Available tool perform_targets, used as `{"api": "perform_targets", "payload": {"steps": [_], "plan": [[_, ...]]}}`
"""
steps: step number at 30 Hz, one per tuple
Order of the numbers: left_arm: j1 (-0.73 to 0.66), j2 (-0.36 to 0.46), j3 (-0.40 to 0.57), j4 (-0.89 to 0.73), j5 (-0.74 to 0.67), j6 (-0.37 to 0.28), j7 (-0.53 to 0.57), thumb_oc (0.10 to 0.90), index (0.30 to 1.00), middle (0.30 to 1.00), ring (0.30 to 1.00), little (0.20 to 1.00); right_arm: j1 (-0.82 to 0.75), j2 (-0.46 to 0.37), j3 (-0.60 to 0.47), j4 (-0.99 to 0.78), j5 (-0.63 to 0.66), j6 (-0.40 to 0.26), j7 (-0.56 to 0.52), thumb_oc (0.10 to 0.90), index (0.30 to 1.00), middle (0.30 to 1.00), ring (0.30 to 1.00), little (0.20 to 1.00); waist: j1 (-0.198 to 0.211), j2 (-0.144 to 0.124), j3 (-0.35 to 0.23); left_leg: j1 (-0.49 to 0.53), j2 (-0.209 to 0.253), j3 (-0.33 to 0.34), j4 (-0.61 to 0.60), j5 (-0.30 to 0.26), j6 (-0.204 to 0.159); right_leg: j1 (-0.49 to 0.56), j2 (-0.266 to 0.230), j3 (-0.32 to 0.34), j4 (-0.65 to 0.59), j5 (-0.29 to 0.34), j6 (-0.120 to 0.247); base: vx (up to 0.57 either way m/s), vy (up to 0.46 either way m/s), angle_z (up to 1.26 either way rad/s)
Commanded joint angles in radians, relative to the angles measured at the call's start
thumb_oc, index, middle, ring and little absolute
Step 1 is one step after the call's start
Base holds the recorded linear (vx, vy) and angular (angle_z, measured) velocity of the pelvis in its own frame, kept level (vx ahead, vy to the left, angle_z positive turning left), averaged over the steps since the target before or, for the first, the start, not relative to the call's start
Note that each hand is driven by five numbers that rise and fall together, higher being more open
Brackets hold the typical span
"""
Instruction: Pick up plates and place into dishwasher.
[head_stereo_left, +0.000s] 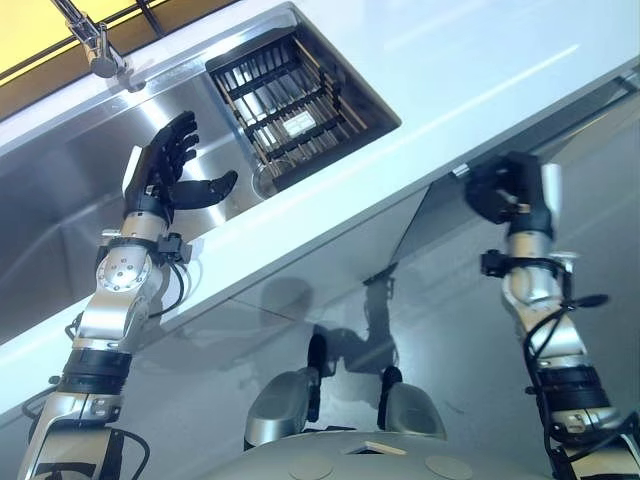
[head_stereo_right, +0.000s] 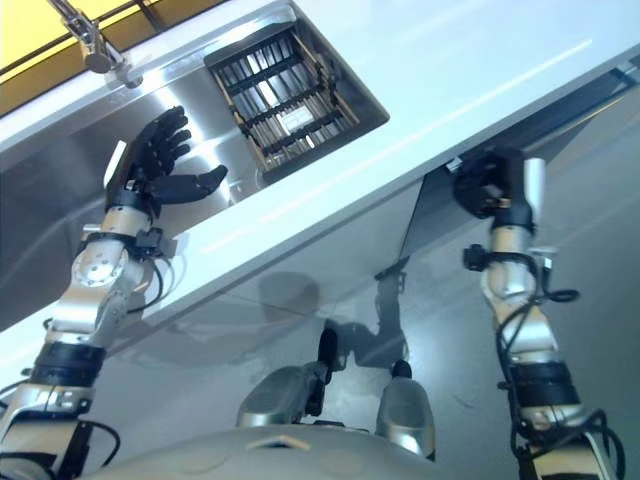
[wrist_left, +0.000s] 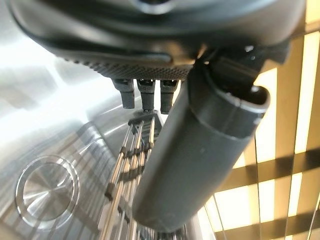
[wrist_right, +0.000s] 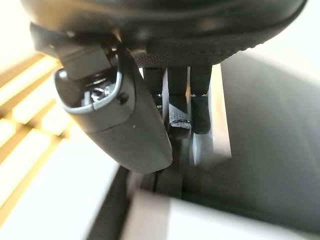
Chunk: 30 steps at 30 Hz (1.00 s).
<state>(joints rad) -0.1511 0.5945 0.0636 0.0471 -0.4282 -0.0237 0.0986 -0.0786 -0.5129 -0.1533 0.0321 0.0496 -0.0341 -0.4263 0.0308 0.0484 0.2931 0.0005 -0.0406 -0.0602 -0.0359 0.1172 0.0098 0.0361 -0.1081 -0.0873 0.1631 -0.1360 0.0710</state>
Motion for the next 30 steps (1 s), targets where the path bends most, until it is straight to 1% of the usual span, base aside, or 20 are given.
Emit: {"api": "perform_targets", "payload": {"steps": [1,2,4,7,8,9,10,11,12,14,15,17,19,22,24,26,28,30], "plan": [[0.013,0.019,0.089,-0.032,0.050,-0.132,-0.003,0.800,0.900,0.900,0.900,0.900,0.059,-0.006,-0.084,-0.063,-0.020,-0.134,-0.072,0.100,0.300,0.300,0.300,0.200,-0.064,-0.026,-0.168,0.070,-0.045,0.076,-0.014,-0.110,0.049,-0.038,0.029,0.012,-0.017,0.120,0.017,-0.02,0.058,-0.14],[0.023,0.011,0.108,-0.022,0.052,-0.141,-0.006,0.800,0.900,0.900,0.900,0.900,0.106,0.030,-0.108,-0.029,-0.029,-0.128,-0.084,0.100,0.300,0.300,0.300,0.200,-0.076,-0.029,-0.173,0.075,-0.042,0.086,-0.022,-0.109,0.048,-0.039,0.030,0.017,-0.024,0.123,0.021,-0.03,0.056,-0.14],[0.032,0.009,0.119,-0.003,0.043,-0.160,-0.008,0.800,0.900,0.900,0.900,0.900,0.141,0.056,-0.117,0.024,-0.043,-0.105,-0.092,0.100,0.300,0.300,0.300,0.200,-0.085,-0.029,-0.176,0.081,-0.040,0.095,-0.031,-0.108,0.046,-0.038,0.032,0.022,-0.035,0.127,0.023,-0.03,0.039,-0.20],[0.038,0.011,0.137,0.000,0.034,-0.159,-0.011,0.800,0.900,0.900,0.900,0.900,0.178,0.092,-0.092,0.121,-0.039,-0.079,-0.082,0.100,0.300,0.300,0.300,0.200,-0.093,-0.031,-0.183,0.086,-0.035,0.109,-0.035,-0.108,0.041,-0.030,0.032,0.027,-0.058,0.133,0.026,-0.02,0.003,-0.16],[0.038,0.011,0.136,0.004,0.035,-0.161,-0.010,0.800,0.900,0.900,0.900,0.900,0.186,0.104,-0.075,0.163,-0.029,-0.073,-0.073,0.100,0.300,0.300,0.300,0.200,-0.094,-0.031,-0.187,0.094,-0.035,0.110,-0.039,-0.116,0.040,-0.023,0.031,0.027,-0.064,0.124,0.028,0.01,-0.013,-0.19],[0.035,0.009,0.135,0.008,0.034,-0.162,-0.013,0.800,0.900,0.900,0.900,0.900,0.190,0.114,-0.060,0.210,-0.017,-0.047,-0.049,0.432,0.585,0.585,0.585,0.532,-0.093,-0.032,-0.188,0.095,-0.034,0.113,-0.040,-0.117,0.038,-0.021,0.032,0.028,-0.069,0.125,0.028,0.01,-0.025,-0.17],[0.028,0.008,0.131,0.009,0.031,-0.157,-0.015,0.800,0.900,0.900,0.900,0.900,0.187,0.119,-0.035,0.272,0.009,-0.026,-0.021,0.800,0.900,0.900,0.900,0.900,-0.092,-0.034,-0.190,0.096,-0.032,0.115,-0.041,-0.117,0.036,-0.015,0.032,0.027,-0.080,0.127,0.026,-0.03,-0.048,-0.12],[0.022,0.007,0.124,0.002,0.026,-0.144,-0.016,0.800,0.900,0.900,0.900,0.900,0.186,0.129,-0.004,0.310,0.030,-0.003,-0.009,0.800,0.900,0.900,0.900,0.900,-0.087,-0.035,-0.193,0.097,-0.032,0.113,-0.042,-0.117,0.035,-0.009,0.034,0.024,-0.094,0.129,0.024,-0.04,-0.068,-0.12],[0.018,0.003,0.113,-0.001,0.023,-0.137,-0.018,0.800,0.900,0.900,0.900,0.900,0.183,0.142,0.033,0.352,0.025,0.028,0.019,0.800,0.900,0.900,0.900,0.900,-0.083,-0.037,-0.197,0.096,-0.031,0.113,-0.043,-0.117,0.032,-0.005,0.035,0.021,-0.104,0.132,0.023,-0.04,-0.067,-0.07],[0.009,0.001,0.099,0.007,0.004,-0.131,-0.030,0.800,0.900,0.900,0.900,0.900,0.178,0.142,0.076,0.401,0.058,0.006,0.064,0.800,0.900,0.900,0.900,0.900,-0.080,-0.039,-0.200,0.097,-0.030,0.115,-0.045,-0.116,0.027,0.002,0.036,0.013,-0.124,0.142,0.021,-0.03,-0.057,-0.03],[0.004,-0.008,0.082,0.015,-0.011,-0.134,-0.048,0.800,0.900,0.900,0.900,0.900,0.172,0.153,0.115,0.425,0.065,0.022,0.126,0.800,0.900,0.900,0.900,0.900,-0.077,-0.040,-0.204,0.098,-0.028,0.115,-0.050,-0.114,0.024,0.009,0.039,0.006,-0.138,0.149,0.018,-0.03,-0.056,0.00],[0.002,-0.016,0.067,0.026,-0.012,-0.143,-0.055,0.800,0.900,0.900,0.900,0.900,0.166,0.160,0.152,0.477,0.070,0.002,0.151,0.800,0.900,0.900,0.900,0.900,-0.074,-0.039,-0.208,0.097,-0.025,0.117,-0.051,-0.113,0.021,0.013,0.039,0.001,-0.139,0.149,0.017,-0.01,-0.063,0.02],[-0.004,-0.025,0.052,0.033,-0.009,-0.139,-0.053,0.800,0.900,0.900,0.900,0.900,0.159,0.162,0.191,0.535,0.081,0.001,0.192,0.800,0.900,0.900,0.900,0.900,-0.069,-0.040,-0.214,0.096,-0.020,0.116,-0.051,-0.113,0.020,0.013,0.042,-0.003,-0.126,0.142,0.014,-0.01,-0.079,0.07],[-0.019,-0.020,0.034,0.060,-0.006,-0.141,-0.058,0.800,0.900,0.900,0.900,0.900,0.150,0.160,0.224,0.625,0.099,-0.025,0.228,0.800,0.900,0.900,0.900,0.900,-0.065,-0.039,-0.219,0.097,-0.018,0.113,-0.046,-0.116,0.021,0.013,0.046,-0.005,-0.110,0.127,0.006,-0.02,-0.070,0.06],[-0.027,-0.018,0.032,0.067,-0.018,-0.140,-0.062,0.800,0.900,0.900,0.900,0.900,0.147,0.162,0.234,0.667,0.092,-0.030,0.244,0.800,0.900,0.900,0.900,0.900,-0.063,-0.038,-0.222,0.102,-0.017,0.111,-0.044,-0.119,0.022,0.020,0.048,-0.007,-0.111,0.121,0.002,-0.01,-0.055,0.02],[-0.030,-0.019,0.032,0.061,-0.027,-0.135,-0.061,0.800,0.900,0.900,0.900,0.900,0.145,0.164,0.238,0.699,0.103,-0.027,0.246,0.800,0.900,0.900,0.900,0.900,-0.061,-0.037,-0.224,0.106,-0.017,0.107,-0.042,-0.121,0.022,0.026,0.049,-0.008,-0.114,0.119,0.000,0.00,-0.050,0.05],[-0.031,-0.024,0.035,0.059,-0.027,-0.133,-0.062,0.800,0.900,0.900,0.900,0.900,0.145,0.169,0.239,0.744,0.086,-0.023,0.256,0.800,0.900,0.900,0.900,0.900,-0.060,-0.037,-0.227,0.109,-0.018,0.106,-0.041,-0.123,0.022,0.032,0.050,-0.008,-0.120,0.120,-0.001,0.00,-0.043,0.06],[-0.037,-0.026,0.039,0.059,-0.031,-0.129,-0.071,0.800,0.900,0.900,0.900,0.900,0.140,0.175,0.243,0.822,0.076,-0.001,0.272,0.800,0.900,0.900,0.900,0.900,-0.055,-0.037,-0.232,0.111,-0.019,0.105,-0.041,-0.125,0.021,0.038,0.051,-0.010,-0.134,0.125,-0.001,0.00,-0.016,0.02]]}}
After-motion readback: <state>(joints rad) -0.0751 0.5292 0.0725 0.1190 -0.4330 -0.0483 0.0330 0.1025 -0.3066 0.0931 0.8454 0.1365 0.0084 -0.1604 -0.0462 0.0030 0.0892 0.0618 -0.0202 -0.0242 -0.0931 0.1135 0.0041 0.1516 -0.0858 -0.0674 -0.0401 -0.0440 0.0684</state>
